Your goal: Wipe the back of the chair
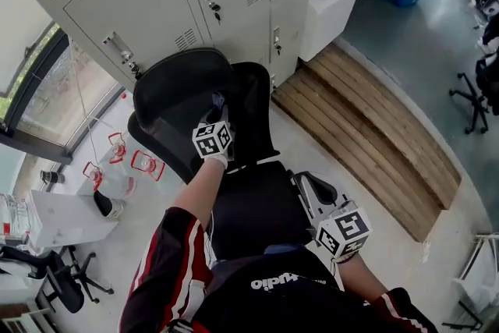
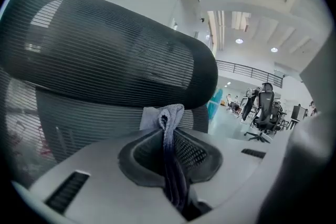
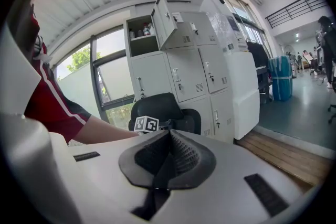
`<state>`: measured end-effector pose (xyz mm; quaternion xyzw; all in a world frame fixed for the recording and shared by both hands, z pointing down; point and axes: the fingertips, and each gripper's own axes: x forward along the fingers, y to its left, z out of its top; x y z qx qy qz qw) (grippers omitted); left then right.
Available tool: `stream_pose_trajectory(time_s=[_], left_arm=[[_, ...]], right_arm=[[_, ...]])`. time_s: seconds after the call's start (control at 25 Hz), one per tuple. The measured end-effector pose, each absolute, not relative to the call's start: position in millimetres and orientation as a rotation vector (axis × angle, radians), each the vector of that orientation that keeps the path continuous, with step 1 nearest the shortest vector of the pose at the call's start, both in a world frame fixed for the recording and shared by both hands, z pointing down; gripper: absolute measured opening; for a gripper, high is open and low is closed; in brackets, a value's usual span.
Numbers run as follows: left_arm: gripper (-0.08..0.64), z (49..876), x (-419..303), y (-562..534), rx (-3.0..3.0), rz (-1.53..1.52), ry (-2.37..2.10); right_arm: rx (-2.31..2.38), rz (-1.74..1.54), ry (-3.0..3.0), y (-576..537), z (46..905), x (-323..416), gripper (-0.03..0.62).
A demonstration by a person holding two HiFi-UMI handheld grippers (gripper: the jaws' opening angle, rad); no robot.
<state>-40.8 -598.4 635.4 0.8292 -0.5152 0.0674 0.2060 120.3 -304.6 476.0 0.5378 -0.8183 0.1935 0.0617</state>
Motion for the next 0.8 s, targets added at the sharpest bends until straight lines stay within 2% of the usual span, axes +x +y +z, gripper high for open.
stream_pose_trajectory(time_s=[0.44,0.8], left_arm=[[0.057,637.5,96.4,-608.9,2.434,0.211,-1.229],[0.057,629.0,143.8,-586.4,2.462,0.188,-1.135]], right_arm=[[1.836,0.630,-2.340,-279.8,483.7,193.1,0.015],[1.873,0.633,-2.320,-271.1,485.4,212.2,0.015]])
